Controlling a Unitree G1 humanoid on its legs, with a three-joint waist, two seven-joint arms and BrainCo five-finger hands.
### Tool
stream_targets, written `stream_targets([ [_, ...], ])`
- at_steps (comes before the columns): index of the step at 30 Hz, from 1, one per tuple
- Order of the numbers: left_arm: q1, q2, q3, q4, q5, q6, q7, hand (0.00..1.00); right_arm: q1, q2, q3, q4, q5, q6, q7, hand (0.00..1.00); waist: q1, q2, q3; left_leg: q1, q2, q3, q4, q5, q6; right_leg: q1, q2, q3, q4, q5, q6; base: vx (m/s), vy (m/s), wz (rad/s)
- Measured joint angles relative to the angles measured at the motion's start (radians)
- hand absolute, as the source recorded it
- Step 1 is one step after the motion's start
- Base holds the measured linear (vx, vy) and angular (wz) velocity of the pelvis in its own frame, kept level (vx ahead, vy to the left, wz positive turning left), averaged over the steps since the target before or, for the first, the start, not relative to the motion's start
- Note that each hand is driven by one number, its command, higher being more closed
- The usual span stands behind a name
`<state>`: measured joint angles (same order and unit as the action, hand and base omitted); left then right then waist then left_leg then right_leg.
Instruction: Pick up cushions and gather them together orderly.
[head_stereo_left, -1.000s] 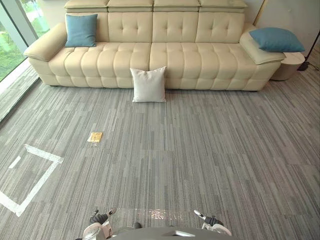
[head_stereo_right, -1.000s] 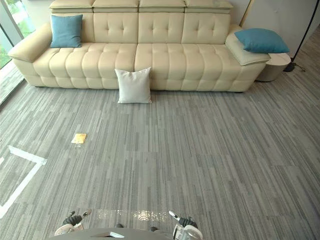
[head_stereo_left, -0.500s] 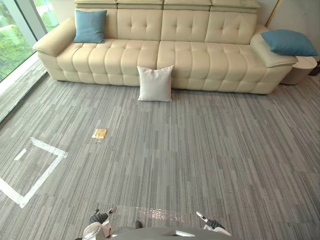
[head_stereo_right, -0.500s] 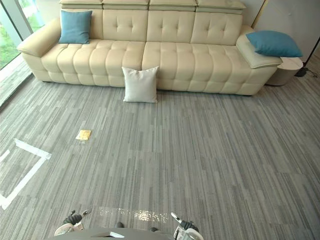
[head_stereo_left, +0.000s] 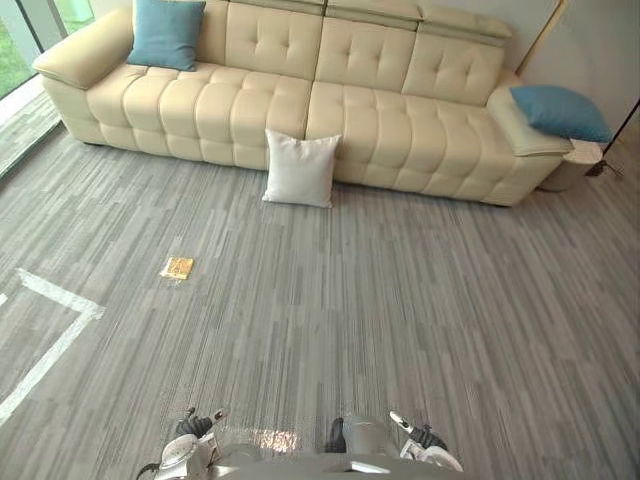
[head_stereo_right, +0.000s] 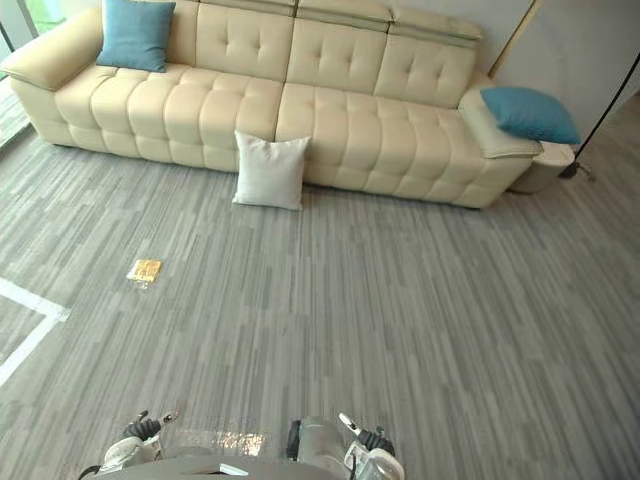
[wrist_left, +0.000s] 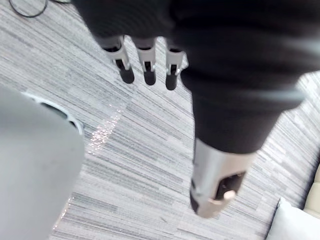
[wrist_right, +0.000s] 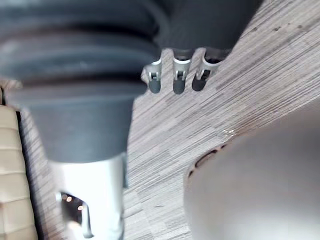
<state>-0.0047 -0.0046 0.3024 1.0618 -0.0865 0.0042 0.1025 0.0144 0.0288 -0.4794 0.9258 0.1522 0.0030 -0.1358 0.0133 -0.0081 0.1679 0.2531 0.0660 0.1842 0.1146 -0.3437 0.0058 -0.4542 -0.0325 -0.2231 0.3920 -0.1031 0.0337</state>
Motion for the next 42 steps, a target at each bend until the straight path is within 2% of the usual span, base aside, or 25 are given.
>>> stream_targets([
  [1,-0.014,-0.011,0.0,0.012,0.0,0.0,0.0,0.0,0.0,0.001,-0.005,-0.006,0.0,0.0,-0.002,0.0,-0.011,0.006,0.005,0.033,0.007,-0.034,-0.025,0.0,0.0,-0.006,0.005,0.033,-0.069,0.044,-0.004,0.65,-0.226,0.99],
  [2,-0.018,-0.023,0.0,0.012,0.0,-0.001,0.0,0.0,0.003,0.005,-0.003,-0.006,0.002,0.0,-0.005,0.0,-0.023,0.005,0.016,0.069,0.012,-0.071,-0.026,0.0,0.0,-0.001,0.001,0.058,-0.051,0.132,-0.02,0.66,-0.26,0.92],
  [3,-0.024,-0.033,0.001,0.012,0.0,-0.001,0.0,0.0,0.0,-0.001,-0.003,-0.005,0.002,0.001,-0.004,0.0,-0.023,0.008,0.015,0.083,0.026,-0.082,-0.02,0.001,-0.002,-0.001,0.005,0.057,-0.014,0.162,-0.053,0.68,-0.317,0.68],
  [4,-0.03,-0.05,0.0,0.017,0.0,-0.001,-0.001,0.0,-0.012,-0.011,-0.002,-0.011,0.0,-0.006,-0.004,0.0,-0.022,0.041,0.004,0.071,0.058,-0.099,0.024,0.018,-0.016,-0.038,0.013,0.033,0.102,0.062,-0.067,0.68,-0.347,0.32],
  [5,-0.033,-0.065,-0.005,0.016,0.0,-0.001,-0.002,0.0,-0.03,-0.018,0.001,-0.011,-0.002,-0.008,-0.004,0.0,-0.023,0.058,0.004,0.043,0.077,-0.11,0.094,0.041,-0.036,-0.056,0.018,0.015,0.173,-0.01,-0.09,0.69,-0.353,0.17],
  [6,-0.033,-0.071,-0.005,0.013,0.0,-0.001,-0.002,0.0,-0.036,-0.023,0.004,-0.01,-0.002,-0.006,-0.004,0.0,-0.023,0.068,0.006,0.026,0.09,-0.114,0.146,0.058,-0.043,-0.051,0.029,0.011,0.188,-0.04,-0.102,0.83,-0.394,0.0],
  [8,-0.036,-0.073,0.007,0.009,-0.004,0.002,-0.006,0.0,-0.037,-0.022,0.004,-0.006,-0.002,-0.004,-0.004,0.0,-0.029,0.079,0.008,-0.069,0.117,-0.17,0.383,0.153,-0.057,0.008,0.058,-0.001,0.178,-0.093,-0.132,0.67,-0.284,-0.02],
  [10,-0.035,-0.074,0.012,-0.008,-0.012,0.003,-0.01,0.0,-0.02,-0.017,0.007,-0.006,0.002,0.0,-0.006,0.0,-0.032,0.079,0.01,-0.192,0.133,-0.218,0.729,0.233,-0.163,0.185,0.096,-0.004,0.074,-0.107,-0.144,0.68,-0.248,0.11],
  [11,-0.034,-0.074,0.014,-0.019,-0.019,0.003,-0.012,0.0,-0.017,-0.015,0.007,-0.005,0.005,-0.001,-0.006,0.0,-0.031,0.076,0.012,-0.222,0.141,-0.201,0.798,0.235,-0.165,0.233,0.1,-0.003,0.043,-0.107,-0.144,0.53,-0.189,0.1],
  [14,-0.029,-0.076,0.032,-0.064,-0.03,0.003,-0.019,0.0,-0.022,-0.007,0.045,0.0,0.02,-0.001,-0.006,0.0,-0.01,0.064,0.021,-0.388,0.176,-0.092,0.971,0.174,-0.115,0.413,0.117,0.034,-0.086,-0.107,-0.144,0.4,-0.098,-0.14],
  [17,-0.04,-0.073,0.037,-0.089,-0.03,0.002,-0.017,0.0,-0.046,0.009,0.075,0.006,0.043,0.002,-0.006,0.0,0.022,0.072,0.036,-0.563,0.179,-0.013,0.905,0.094,-0.063,0.518,0.122,0.075,-0.182,-0.107,-0.144,0.32,0.025,-0.33],
  [20,-0.04,-0.069,0.053,-0.105,-0.029,-0.001,-0.007,0.0,-0.052,0.031,0.08,0.0,0.049,0.001,-0.007,0.0,0.034,0.054,0.051,-0.606,0.156,0.061,0.588,0.077,-0.043,0.636,0.083,0.106,-0.234,-0.132,-0.105,0.4,0.145,-0.34],
  [22,-0.039,-0.07,0.071,-0.109,-0.029,-0.006,-0.001,0.0,-0.044,0.033,0.083,-0.001,0.048,0.0,-0.007,0.0,0.042,0.05,0.05,-0.629,0.128,0.024,0.342,0.14,-0.065,0.686,0.052,0.135,-0.251,-0.175,-0.072,0.36,0.224,-0.5],
  [23,-0.034,-0.07,0.095,-0.108,-0.028,-0.006,-0.001,0.0,-0.041,0.032,0.108,0.003,0.044,0.001,-0.008,0.0,0.046,0.047,0.047,-0.633,0.121,0.002,0.27,0.259,-0.068,0.704,0.031,0.163,-0.25,-0.219,-0.039,0.29,0.235,-0.57],
  [25,-0.023,-0.057,0.122,-0.109,-0.028,-0.006,0.0,0.0,-0.041,0.042,0.126,0.005,0.04,0.001,-0.008,0.0,0.045,0.026,0.026,-0.634,0.096,0.011,0.277,0.332,-0.049,0.7,-0.002,0.209,-0.243,-0.228,-0.04,0.46,0.365,-0.53],
  [26,-0.02,-0.042,0.129,-0.109,-0.028,-0.005,0.001,0.0,-0.037,0.045,0.139,0.026,0.037,0.002,-0.005,0.0,0.045,0.002,0.029,-0.636,0.083,0.026,0.303,0.309,-0.015,0.693,-0.019,0.239,-0.226,-0.204,-0.062,0.55,0.402,-0.37],
  [27,-0.017,-0.036,0.129,-0.108,-0.028,-0.005,0.001,0.0,-0.041,0.046,0.142,0.034,0.037,0.002,-0.006,0.0,0.048,-0.01,0.027,-0.632,0.078,0.036,0.317,0.296,0.0,0.692,-0.034,0.251,-0.216,-0.188,-0.06,0.47,0.328,-0.17],
  [30,0.002,-0.017,0.127,-0.095,-0.029,-0.003,0.003,0.0,-0.027,0.046,0.134,0.036,0.036,0.002,-0.005,0.0,0.069,-0.047,0.012,-0.562,0.05,0.083,0.373,0.186,0.028,0.638,-0.076,0.294,0.007,-0.132,0.009,0.5,0.34,-0.22],
  [31,0.001,-0.012,0.123,-0.08,-0.028,-0.002,0.003,0.0,-0.03,0.046,0.135,0.036,0.035,0.001,-0.005,0.0,0.075,-0.054,0.009,-0.51,0.036,0.105,0.363,0.153,0.035,0.556,-0.088,0.31,0.214,-0.071,0.052,0.33,0.203,-0.35],
  [33,0.0,-0.002,0.11,-0.054,-0.029,0.004,0.004,0.0,-0.028,0.037,0.144,0.032,0.035,0.001,0.001,0.0,0.059,-0.048,0.013,-0.418,0.02,0.117,0.346,0.121,0.045,0.414,-0.103,0.32,0.544,0.032,0.124,0.37,0.201,-0.16],
  [34,0.002,0.001,0.095,-0.045,-0.029,0.008,0.006,0.0,-0.029,0.037,0.143,0.028,0.03,-0.006,0.001,0.0,0.053,-0.044,0.015,-0.351,0.01,0.122,0.319,0.11,0.05,0.343,-0.111,0.295,0.675,0.017,0.118,0.34,0.157,0.01],
  [35,0.003,0.002,0.088,-0.041,-0.029,0.009,0.006,0.0,-0.03,0.037,0.145,0.023,0.024,-0.008,0.002,0.0,0.048,-0.04,0.018,-0.317,0.007,0.125,0.295,0.109,0.051,0.309,-0.114,0.272,0.711,0.002,0.105,0.33,0.108,0.02],
  [36,0.003,0.001,0.086,-0.035,-0.029,0.011,0.006,0.0,-0.031,0.037,0.146,0.01,0.013,-0.007,0.004,0.0,0.046,-0.035,0.012,-0.261,0.006,0.127,0.245,0.109,0.05,0.247,-0.116,0.229,0.725,-0.028,0.083,0.29,0.06,0.03],
  [38,-0.003,0.005,0.087,-0.029,-0.03,0.011,0.006,0.0,-0.029,0.037,0.142,-0.003,0.003,-0.007,0.004,0.0,0.04,-0.038,0.01,-0.197,0.006,0.125,0.185,0.106,0.04,0.169,-0.114,0.163,0.672,-0.061,0.074,0.25,0.006,0.03],
  [42,0.0,0.005,0.087,-0.018,-0.029,0.014,0.003,0.0,-0.033,0.032,0.113,-0.006,-0.001,-0.008,0.004,0.0,0.032,-0.037,0.01,-0.088,0.013,0.115,0.142,0.049,0.008,0.124,-0.084,0.037,0.278,-0.079,0.02,0.33,-0.131,0.05],
])
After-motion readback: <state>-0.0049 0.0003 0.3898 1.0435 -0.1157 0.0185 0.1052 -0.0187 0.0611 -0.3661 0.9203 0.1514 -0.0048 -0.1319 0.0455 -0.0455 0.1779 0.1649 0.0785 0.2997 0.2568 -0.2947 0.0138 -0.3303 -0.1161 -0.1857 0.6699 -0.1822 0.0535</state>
